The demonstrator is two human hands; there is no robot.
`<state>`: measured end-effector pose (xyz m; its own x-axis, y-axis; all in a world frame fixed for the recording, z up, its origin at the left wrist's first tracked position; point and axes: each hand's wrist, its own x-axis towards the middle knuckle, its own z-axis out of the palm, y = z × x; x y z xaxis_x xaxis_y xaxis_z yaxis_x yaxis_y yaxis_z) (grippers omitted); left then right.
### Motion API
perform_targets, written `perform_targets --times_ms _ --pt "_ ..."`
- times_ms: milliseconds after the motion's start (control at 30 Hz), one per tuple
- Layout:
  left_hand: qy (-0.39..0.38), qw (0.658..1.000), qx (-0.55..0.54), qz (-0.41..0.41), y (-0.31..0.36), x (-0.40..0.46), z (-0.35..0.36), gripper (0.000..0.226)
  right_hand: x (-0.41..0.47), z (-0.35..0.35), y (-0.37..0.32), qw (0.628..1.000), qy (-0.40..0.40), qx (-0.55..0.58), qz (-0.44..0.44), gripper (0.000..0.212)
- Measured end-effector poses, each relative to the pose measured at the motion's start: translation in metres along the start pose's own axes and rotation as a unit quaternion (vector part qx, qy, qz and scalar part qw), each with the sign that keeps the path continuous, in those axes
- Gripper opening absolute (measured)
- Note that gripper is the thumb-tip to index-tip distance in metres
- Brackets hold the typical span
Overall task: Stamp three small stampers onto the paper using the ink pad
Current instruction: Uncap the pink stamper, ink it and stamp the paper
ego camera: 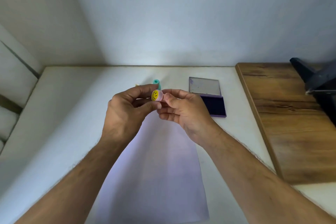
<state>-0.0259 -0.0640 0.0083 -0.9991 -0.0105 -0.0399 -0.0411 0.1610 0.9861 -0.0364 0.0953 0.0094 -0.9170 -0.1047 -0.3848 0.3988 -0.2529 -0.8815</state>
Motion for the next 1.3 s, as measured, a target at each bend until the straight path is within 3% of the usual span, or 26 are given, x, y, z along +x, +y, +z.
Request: perform_targets --times_ms 200,433,1000,1300 --pt "0.009 1.000 -0.007 0.000 -0.001 0.001 -0.002 0.032 0.003 -0.006 -0.001 0.997 -0.059 0.040 0.015 0.018" --pt "0.003 1.000 0.000 0.023 0.002 -0.001 -0.002 0.037 0.001 -0.008 -0.002 0.998 -0.069 0.011 -0.006 0.019" --pt "0.027 1.000 0.010 0.012 -0.002 0.002 -0.006 0.030 0.005 -0.012 0.005 0.997 -0.053 -0.015 -0.051 0.015" --pt "0.074 0.997 -0.026 -0.016 -0.004 0.010 -0.049 0.033 0.004 -0.011 0.005 0.998 -0.011 -0.012 -0.064 0.011"
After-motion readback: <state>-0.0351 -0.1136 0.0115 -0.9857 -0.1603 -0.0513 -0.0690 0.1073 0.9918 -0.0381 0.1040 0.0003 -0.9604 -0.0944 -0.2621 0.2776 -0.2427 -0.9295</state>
